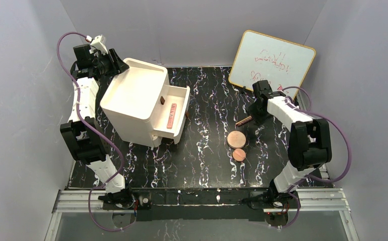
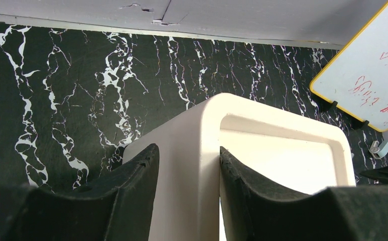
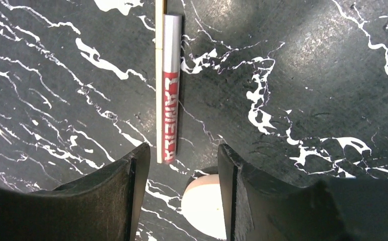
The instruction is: Organize the makeup
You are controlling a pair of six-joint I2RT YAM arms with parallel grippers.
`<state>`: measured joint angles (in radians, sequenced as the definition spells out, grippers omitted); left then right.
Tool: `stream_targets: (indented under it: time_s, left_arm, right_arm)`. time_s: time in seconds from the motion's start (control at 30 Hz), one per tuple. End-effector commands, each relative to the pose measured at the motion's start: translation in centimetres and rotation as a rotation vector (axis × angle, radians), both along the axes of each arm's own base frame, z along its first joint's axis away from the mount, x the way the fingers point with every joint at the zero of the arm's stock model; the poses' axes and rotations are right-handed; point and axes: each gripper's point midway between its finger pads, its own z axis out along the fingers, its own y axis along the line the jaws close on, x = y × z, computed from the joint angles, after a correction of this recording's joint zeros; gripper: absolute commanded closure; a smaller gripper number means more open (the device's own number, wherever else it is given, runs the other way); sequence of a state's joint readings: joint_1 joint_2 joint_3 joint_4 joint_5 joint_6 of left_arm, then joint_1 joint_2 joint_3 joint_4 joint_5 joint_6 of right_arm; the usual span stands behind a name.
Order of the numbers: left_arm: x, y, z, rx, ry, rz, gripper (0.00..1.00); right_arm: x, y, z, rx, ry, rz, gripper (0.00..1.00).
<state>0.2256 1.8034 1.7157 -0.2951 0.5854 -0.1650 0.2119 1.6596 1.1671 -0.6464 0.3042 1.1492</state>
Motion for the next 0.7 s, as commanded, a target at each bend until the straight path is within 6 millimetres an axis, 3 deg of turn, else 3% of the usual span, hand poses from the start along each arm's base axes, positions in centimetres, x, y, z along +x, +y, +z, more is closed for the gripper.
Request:
stream_targets:
  time_s: [0.0, 0.3, 0.5, 0.67]
  left_arm:
    - [-0.8, -1.3, -2.4, -0.025, 0.095, -0.034, 0.56]
    - [-0.8, -1.2, -2.4, -0.021, 0.096, -0.031, 0.56]
    - [-0.7, -1.2, -2.6, -0.021, 0.100, -0.031, 0.56]
    - [-0.7, -1.2, -2.7, -0.022, 0.102, -0.031, 0.56]
  right_arm:
    - [0.6, -0.3, -1.2, 0.019, 0.016, -0.016, 0.43]
    - [1.4, -0.4, -4.4, 0.015, 0.074, -0.002, 0.64]
    - [1.8, -0.2, -5.6, 0.018, 0.102, 0.015, 0.66]
    - [1.9, -0.4, -4.5, 0.010, 0.072, 0.026, 0.64]
